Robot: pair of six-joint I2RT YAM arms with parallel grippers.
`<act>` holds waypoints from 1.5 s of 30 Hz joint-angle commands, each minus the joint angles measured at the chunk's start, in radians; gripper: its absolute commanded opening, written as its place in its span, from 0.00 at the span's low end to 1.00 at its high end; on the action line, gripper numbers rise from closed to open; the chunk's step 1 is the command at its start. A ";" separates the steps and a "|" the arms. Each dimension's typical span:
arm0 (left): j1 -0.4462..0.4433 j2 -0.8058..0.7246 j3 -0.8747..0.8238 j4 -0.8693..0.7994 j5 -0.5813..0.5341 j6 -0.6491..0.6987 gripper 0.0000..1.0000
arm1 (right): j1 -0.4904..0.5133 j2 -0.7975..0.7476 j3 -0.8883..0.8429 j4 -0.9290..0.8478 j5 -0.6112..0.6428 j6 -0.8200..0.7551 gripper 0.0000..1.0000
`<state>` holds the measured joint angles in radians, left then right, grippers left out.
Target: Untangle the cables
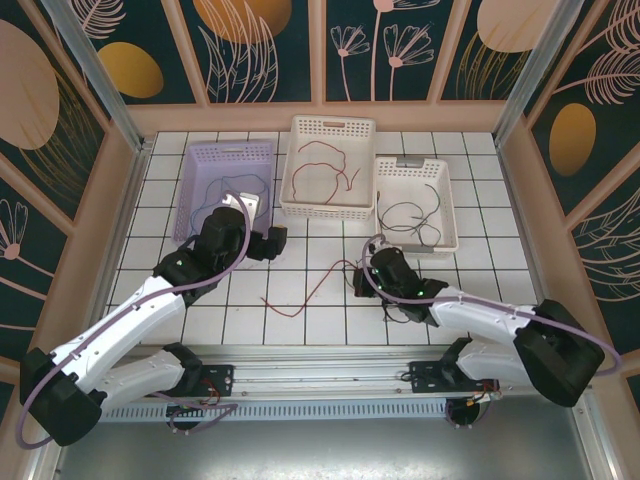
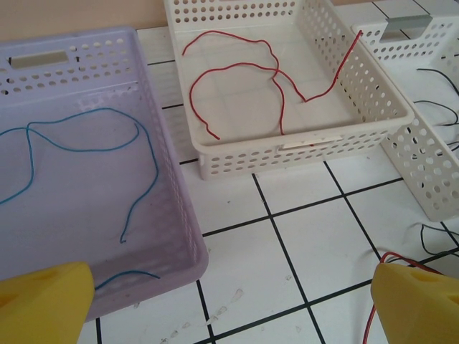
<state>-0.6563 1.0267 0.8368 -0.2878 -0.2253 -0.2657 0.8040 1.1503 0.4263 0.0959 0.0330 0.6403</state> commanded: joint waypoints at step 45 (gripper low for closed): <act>-0.030 0.027 -0.050 0.110 0.641 0.010 0.98 | 0.186 -0.152 0.933 -0.441 0.139 -0.251 0.00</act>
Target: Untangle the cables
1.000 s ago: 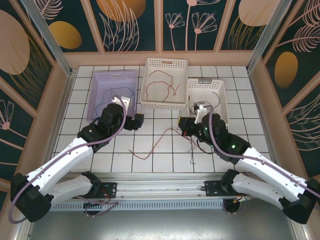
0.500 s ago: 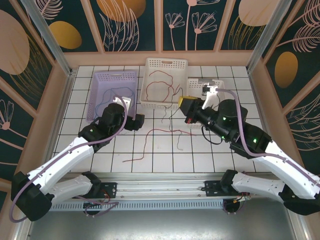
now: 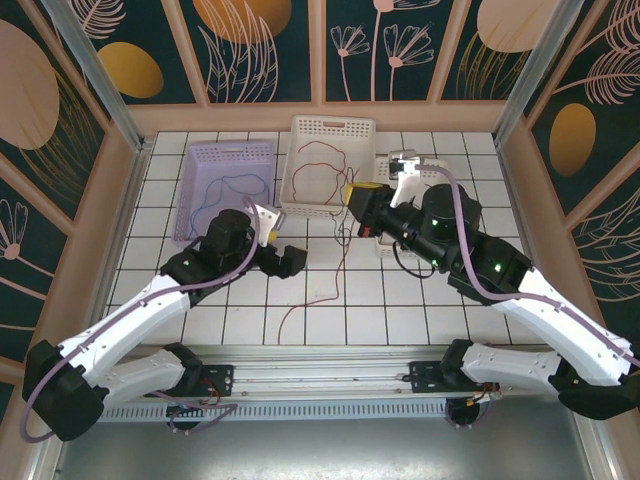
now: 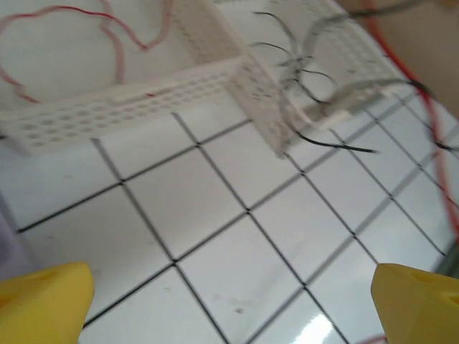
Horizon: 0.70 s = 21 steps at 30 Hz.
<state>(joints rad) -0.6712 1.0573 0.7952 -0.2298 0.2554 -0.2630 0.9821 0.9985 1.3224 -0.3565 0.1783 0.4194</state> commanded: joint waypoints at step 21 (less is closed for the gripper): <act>-0.191 0.160 0.022 0.139 0.156 -0.094 0.99 | 0.008 0.028 0.061 0.020 -0.023 -0.044 0.00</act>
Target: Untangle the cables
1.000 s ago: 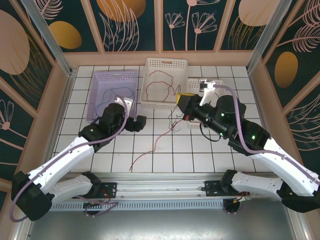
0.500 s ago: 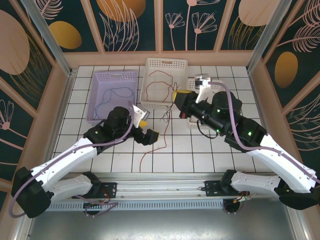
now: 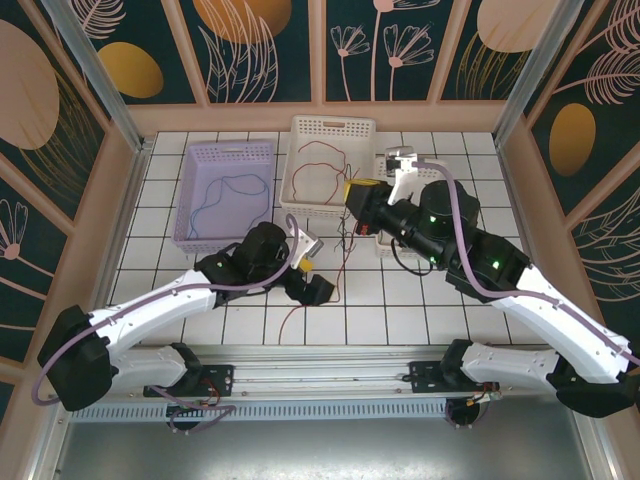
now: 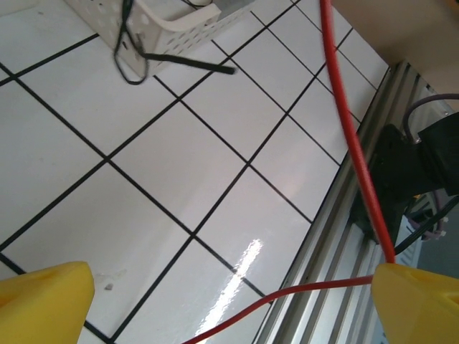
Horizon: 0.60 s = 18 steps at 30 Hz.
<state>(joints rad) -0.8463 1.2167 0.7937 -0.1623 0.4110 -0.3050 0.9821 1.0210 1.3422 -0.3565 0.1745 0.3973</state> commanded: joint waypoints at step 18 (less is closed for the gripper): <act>-0.082 0.024 -0.013 0.171 -0.085 -0.147 0.98 | 0.007 0.015 0.052 0.033 -0.038 -0.016 0.00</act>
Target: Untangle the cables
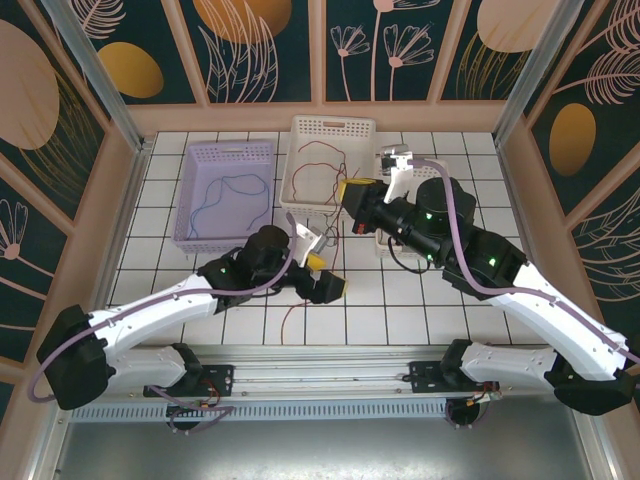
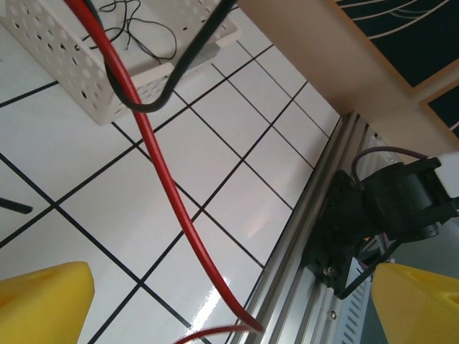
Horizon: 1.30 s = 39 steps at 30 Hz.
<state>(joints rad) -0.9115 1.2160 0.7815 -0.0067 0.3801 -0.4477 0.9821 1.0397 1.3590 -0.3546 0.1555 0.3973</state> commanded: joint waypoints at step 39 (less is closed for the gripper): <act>-0.039 -0.285 0.100 -0.357 -0.220 0.182 0.00 | -0.390 -0.170 -0.107 -0.061 0.207 0.077 0.00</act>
<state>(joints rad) -0.9455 0.9592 0.8509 -0.2459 0.1764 -0.3340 0.6544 0.8871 1.2556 -0.3843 0.3317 0.4370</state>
